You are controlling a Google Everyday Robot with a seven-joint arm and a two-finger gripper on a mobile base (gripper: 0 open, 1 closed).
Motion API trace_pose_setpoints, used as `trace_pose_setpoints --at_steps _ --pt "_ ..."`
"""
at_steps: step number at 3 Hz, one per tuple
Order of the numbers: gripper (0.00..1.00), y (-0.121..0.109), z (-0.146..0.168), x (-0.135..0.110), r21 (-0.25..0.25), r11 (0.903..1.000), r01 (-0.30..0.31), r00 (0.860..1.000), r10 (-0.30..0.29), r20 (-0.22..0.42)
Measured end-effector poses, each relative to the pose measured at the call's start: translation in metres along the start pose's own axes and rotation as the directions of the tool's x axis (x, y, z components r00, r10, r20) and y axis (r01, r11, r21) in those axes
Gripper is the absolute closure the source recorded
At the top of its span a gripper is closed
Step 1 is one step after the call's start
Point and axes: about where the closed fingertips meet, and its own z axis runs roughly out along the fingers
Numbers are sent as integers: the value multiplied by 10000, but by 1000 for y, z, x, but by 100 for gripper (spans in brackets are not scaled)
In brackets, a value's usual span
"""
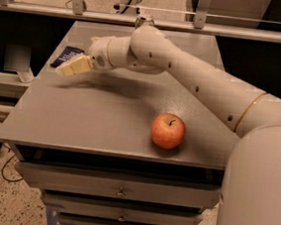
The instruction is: Move rxbar blueberry near 7up can
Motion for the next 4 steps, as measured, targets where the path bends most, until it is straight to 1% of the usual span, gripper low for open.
trace_pose_setpoints --at_steps 1,2,3,4 --pt "0 -7 14 8 324 9995 -54 9999 51 88" --pt "0 -8 26 11 724 9974 -53 10000 50 45" --pt "1 -8 38 13 959 9953 -108 9999 109 -10" --pt "19 -8 43 16 1124 9936 -121 9999 126 -31"
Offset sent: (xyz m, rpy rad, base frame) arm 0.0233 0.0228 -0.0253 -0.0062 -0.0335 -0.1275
